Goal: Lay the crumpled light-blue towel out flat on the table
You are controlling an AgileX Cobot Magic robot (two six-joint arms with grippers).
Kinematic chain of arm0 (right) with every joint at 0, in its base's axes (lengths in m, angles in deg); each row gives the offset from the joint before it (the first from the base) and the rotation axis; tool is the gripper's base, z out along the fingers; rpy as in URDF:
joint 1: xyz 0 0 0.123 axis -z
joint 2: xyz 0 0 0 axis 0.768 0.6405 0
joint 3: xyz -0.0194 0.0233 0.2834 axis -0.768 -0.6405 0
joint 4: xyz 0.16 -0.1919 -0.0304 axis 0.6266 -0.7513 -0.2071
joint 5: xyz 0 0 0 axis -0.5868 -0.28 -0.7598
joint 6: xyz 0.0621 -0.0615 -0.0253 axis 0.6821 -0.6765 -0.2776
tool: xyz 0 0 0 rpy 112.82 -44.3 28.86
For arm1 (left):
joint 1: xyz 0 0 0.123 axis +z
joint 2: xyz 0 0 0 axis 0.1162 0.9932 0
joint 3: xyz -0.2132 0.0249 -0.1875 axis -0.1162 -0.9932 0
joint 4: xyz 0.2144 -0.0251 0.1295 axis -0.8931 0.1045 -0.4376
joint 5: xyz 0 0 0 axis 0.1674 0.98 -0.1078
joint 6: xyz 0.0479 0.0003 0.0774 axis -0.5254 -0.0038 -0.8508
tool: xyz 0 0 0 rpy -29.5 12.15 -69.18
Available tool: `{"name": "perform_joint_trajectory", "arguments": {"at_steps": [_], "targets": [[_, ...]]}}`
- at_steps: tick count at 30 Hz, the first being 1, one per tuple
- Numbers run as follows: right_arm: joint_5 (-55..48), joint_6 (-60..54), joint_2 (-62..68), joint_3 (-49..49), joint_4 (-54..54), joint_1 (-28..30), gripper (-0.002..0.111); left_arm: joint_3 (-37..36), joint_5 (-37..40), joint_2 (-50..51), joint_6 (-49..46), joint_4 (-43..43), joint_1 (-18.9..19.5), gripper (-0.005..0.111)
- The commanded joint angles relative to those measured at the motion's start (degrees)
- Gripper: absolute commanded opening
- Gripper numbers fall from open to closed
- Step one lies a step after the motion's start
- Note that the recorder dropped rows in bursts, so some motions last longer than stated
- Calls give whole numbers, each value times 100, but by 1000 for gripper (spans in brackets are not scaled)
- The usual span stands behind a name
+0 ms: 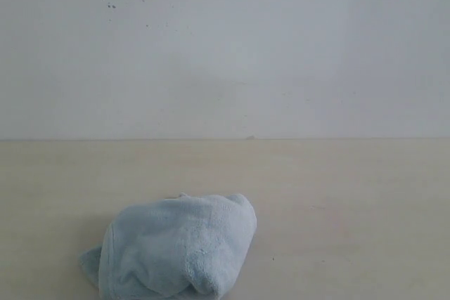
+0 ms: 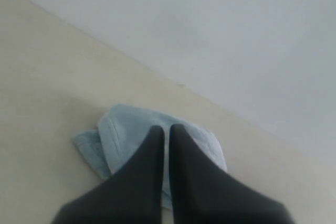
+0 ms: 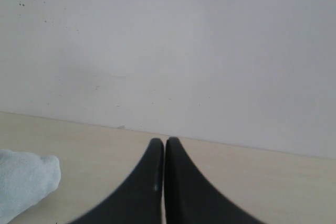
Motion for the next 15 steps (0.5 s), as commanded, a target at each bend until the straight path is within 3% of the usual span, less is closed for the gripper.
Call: {"name": "perform_joint_trajectory", "arguments": {"at_steps": [1, 4, 9, 15], "targets": [[64, 0, -27, 0, 9, -11, 1, -23, 327, 573, -2349, 2181, 13, 4], [64, 0, -27, 0, 9, -11, 1, 231, 840, 1688, -3771, 2815, 13, 4], [64, 0, -27, 0, 9, -11, 1, 1273, 909, 3850, -4722, 2827, 13, 4], [64, 0, -27, 0, 9, -11, 1, 2853, 734, 7341, -5684, 2832, 13, 4]]}}
